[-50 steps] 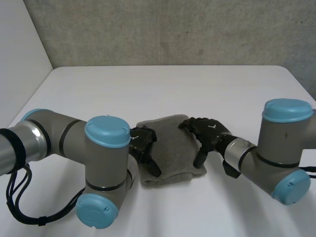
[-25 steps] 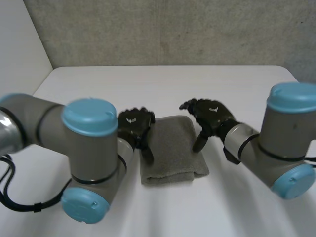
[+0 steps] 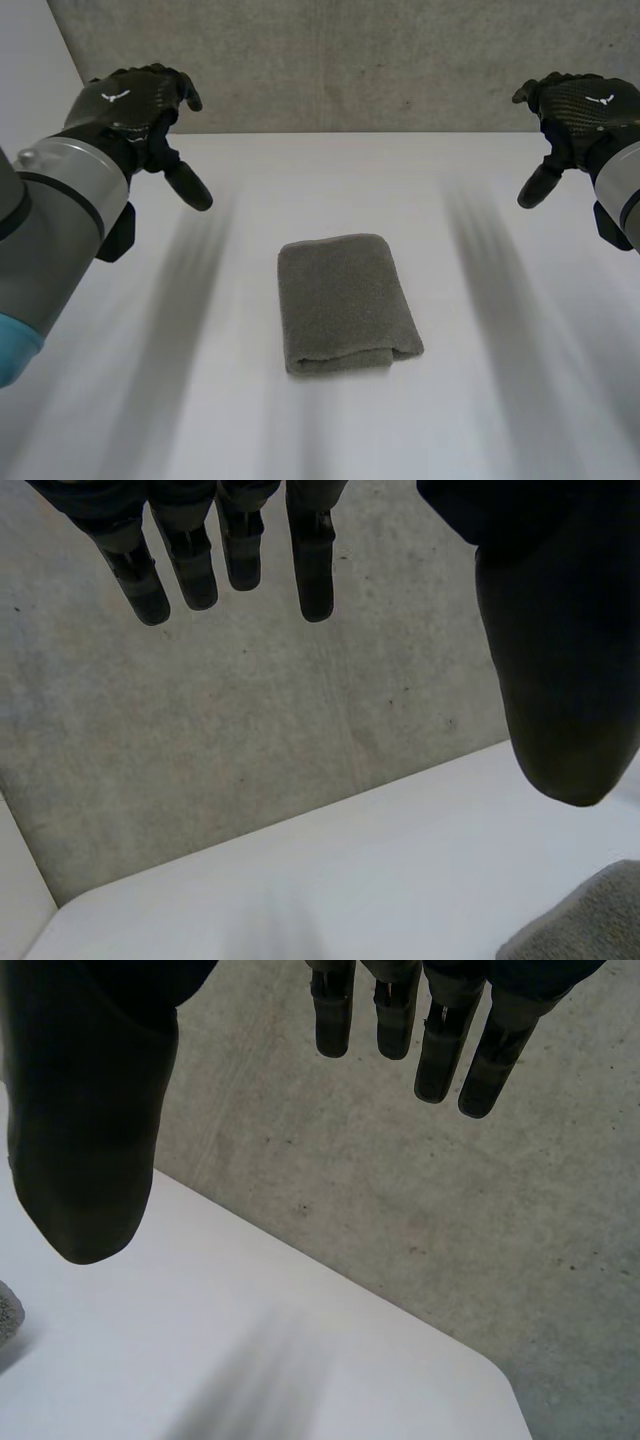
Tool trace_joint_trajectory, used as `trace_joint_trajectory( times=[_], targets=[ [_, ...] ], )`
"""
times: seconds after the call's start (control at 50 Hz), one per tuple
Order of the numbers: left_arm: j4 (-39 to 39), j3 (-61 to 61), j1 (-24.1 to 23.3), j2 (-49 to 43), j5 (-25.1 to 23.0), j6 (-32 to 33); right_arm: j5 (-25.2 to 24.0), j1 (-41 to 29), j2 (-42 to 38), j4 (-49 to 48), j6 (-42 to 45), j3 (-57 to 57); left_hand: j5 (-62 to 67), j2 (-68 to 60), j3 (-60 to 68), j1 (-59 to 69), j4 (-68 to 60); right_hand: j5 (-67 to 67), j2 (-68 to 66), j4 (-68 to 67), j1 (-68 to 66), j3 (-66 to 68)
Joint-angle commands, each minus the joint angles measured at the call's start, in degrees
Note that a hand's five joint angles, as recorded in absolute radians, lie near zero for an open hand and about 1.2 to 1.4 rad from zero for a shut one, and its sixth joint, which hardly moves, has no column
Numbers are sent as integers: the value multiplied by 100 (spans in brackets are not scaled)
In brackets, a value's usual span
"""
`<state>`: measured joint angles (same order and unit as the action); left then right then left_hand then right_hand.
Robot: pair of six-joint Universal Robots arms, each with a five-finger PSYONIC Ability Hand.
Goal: Fold the towel.
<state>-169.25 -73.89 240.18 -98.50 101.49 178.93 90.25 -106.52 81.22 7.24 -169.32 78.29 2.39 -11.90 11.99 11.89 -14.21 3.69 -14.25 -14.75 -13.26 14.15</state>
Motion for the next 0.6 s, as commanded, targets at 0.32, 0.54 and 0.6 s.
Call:
trace_joint_trajectory(
  times=[0.32, 0.54, 0.6],
  targets=[
    [-3, -618, 117, 253, 11, -7, -52, -27, 245, 6, -13, 116, -117, 68, -77, -67, 299, -369, 425, 475, 326, -415],
    [-21, -671, 161, 384, 2, -7, -34, -62, 386, -3, -22, 195, -117, 68, -77, -67, 299, -369, 425, 475, 326, -415],
    [-73, -777, 152, 402, -33, -7, -78, -71, 394, -12, -40, 230, -133, 85, -93, -84, 315, -369, 425, 475, 326, -415]
  ],
)
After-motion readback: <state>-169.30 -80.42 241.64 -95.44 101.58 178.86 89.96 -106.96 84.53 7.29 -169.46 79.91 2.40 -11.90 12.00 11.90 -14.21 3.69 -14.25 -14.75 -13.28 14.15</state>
